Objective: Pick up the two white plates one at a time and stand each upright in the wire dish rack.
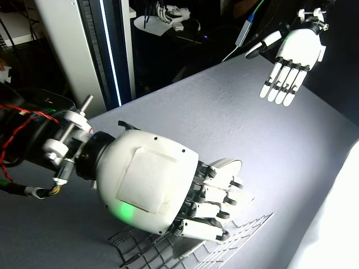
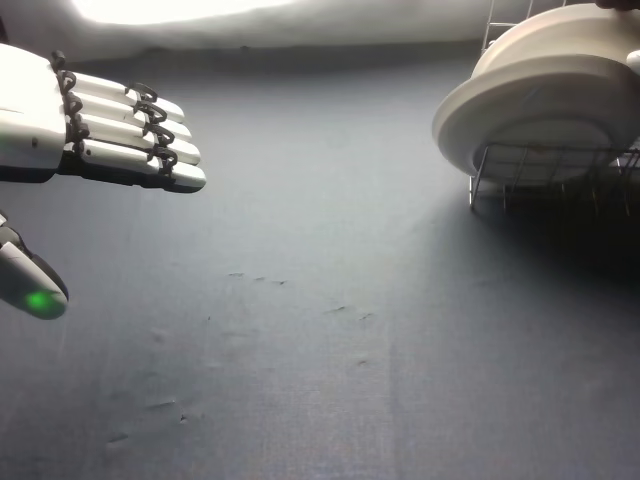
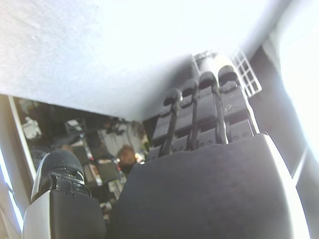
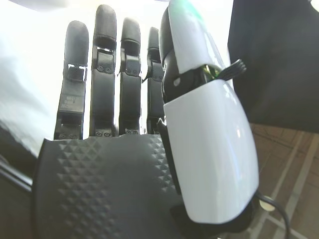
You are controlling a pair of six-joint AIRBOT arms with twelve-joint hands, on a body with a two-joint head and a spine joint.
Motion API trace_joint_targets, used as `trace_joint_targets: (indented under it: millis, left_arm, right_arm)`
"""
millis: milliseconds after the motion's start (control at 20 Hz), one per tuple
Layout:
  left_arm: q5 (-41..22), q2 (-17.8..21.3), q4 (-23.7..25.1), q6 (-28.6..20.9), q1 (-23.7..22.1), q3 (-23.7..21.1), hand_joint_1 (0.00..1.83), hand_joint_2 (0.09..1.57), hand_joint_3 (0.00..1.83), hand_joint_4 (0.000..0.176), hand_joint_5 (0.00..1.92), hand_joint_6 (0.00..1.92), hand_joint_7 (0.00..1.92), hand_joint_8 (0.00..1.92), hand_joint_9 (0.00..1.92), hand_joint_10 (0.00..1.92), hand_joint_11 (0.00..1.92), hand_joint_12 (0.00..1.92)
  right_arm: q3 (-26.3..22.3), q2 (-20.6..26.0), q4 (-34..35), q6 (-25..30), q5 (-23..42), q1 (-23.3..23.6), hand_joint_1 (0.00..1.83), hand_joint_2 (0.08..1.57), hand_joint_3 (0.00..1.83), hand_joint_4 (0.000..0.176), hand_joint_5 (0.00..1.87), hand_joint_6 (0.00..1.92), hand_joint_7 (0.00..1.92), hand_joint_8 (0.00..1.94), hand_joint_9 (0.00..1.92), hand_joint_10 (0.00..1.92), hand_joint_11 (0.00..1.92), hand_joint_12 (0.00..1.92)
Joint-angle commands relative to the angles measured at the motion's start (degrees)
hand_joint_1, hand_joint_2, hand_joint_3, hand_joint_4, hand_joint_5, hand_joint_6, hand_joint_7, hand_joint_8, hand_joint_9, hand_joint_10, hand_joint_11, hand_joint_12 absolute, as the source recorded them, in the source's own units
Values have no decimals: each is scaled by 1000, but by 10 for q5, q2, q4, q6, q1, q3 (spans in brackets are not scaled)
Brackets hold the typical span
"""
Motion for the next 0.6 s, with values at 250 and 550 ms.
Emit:
trace_joint_targets:
  millis: [250, 550]
  left_arm:
    - [-7, 3, -48, -1, -1, -3, 0, 964, 0, 0, 0, 0, 0, 0, 0, 0, 0, 0]
    - [-19, 3, -88, 6, -1, -17, 0, 962, 0, 0, 0, 0, 0, 0, 0, 0, 0, 0]
  right_arm:
    - [1, 5, -32, 8, 88, 8, 1162, 1150, 10, 0, 594, 0, 623, 0, 540, 16, 19, 1248]
    - [-2, 2, -191, 9, 118, 24, 996, 1096, 0, 0, 233, 0, 166, 0, 130, 1, 0, 487]
